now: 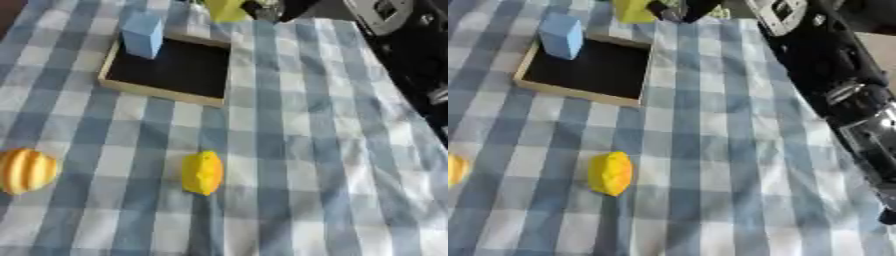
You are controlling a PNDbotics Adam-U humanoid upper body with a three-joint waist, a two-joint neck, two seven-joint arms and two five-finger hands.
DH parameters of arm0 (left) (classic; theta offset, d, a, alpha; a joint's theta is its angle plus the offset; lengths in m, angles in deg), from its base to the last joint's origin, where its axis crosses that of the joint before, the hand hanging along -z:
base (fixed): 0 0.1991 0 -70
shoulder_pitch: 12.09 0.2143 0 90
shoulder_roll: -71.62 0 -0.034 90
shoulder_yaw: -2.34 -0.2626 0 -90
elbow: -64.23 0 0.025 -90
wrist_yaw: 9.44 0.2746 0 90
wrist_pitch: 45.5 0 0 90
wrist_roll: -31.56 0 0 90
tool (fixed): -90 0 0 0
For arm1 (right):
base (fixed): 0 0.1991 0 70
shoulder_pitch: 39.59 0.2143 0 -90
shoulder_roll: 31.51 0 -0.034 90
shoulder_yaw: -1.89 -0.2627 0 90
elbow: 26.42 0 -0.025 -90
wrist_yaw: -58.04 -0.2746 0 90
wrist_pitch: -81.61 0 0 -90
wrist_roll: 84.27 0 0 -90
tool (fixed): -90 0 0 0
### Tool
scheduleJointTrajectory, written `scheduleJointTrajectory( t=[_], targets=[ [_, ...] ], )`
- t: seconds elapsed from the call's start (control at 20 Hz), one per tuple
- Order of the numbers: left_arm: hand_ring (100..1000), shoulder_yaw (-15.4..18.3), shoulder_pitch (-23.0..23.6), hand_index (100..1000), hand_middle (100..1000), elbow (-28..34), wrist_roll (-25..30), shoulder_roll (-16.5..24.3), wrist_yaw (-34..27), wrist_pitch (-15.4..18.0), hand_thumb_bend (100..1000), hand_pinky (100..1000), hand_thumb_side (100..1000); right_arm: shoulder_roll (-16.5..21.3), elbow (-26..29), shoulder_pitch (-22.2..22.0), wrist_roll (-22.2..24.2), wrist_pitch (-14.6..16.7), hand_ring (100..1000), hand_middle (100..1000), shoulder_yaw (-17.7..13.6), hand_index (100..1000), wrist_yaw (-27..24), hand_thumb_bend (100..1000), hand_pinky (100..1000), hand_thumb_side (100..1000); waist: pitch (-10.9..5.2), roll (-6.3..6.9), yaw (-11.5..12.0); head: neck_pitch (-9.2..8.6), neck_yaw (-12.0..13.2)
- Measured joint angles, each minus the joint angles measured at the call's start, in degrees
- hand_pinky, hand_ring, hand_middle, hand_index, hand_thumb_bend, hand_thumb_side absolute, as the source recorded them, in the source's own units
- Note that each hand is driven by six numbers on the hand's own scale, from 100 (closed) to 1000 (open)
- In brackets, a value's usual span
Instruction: Pick up objects on the table and place them in the box.
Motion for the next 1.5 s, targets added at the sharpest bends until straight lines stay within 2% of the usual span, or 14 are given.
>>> scheduleJointTrajectory(
  t=[0.3,0.65,0.95,1.2,1.45,1.5],
  targets=[
    [742,-0.2,-0.9,861,688,0.0,0.3,-0.5,-0.7,0.1,100,955,565,-3.2,-4.9,1.2,-0.7,1.2,847,394,-0.5,698,6.5,100,879,275,0.00,-0.66,1.4,0.00,-1.5],
    [742,-0.4,-1.2,861,683,0.0,0.6,-1.0,-1.1,-0.3,100,956,565,-5.2,-8.2,1.4,-1.7,1.7,847,419,-0.7,704,13.2,100,876,303,0.00,-1.21,2.0,0.06,-1.8],
    [742,-0.4,-1.2,861,679,0.0,0.8,-1.0,-1.2,-0.5,100,957,565,-6.4,-10.0,1.4,-1.5,2.1,844,429,-0.7,692,16.8,100,877,295,0.00,-1.35,2.1,0.27,-1.8],
    [741,-0.4,-1.2,861,678,0.0,1.0,-1.5,-1.3,-0.7,100,958,565,-7.6,-11.2,1.3,-0.5,2.3,848,443,-0.7,707,17.6,100,884,273,0.00,-1.45,2.4,0.43,-1.8],
    [741,-0.4,-1.2,861,676,0.0,1.2,-1.6,-1.4,-0.9,100,959,565,-8.1,-12.0,1.0,-0.2,2.2,877,511,-0.8,788,18.3,100,892,272,0.00,-1.70,2.8,0.43,-1.8],
    [740,-0.4,-1.2,861,675,0.0,1.2,-1.6,-1.4,-0.9,100,959,565,-8.2,-12.2,1.0,-0.2,2.2,906,582,-0.8,836,18.5,100,899,272,0.00,-1.72,2.8,0.43,-1.8]
  ],
)
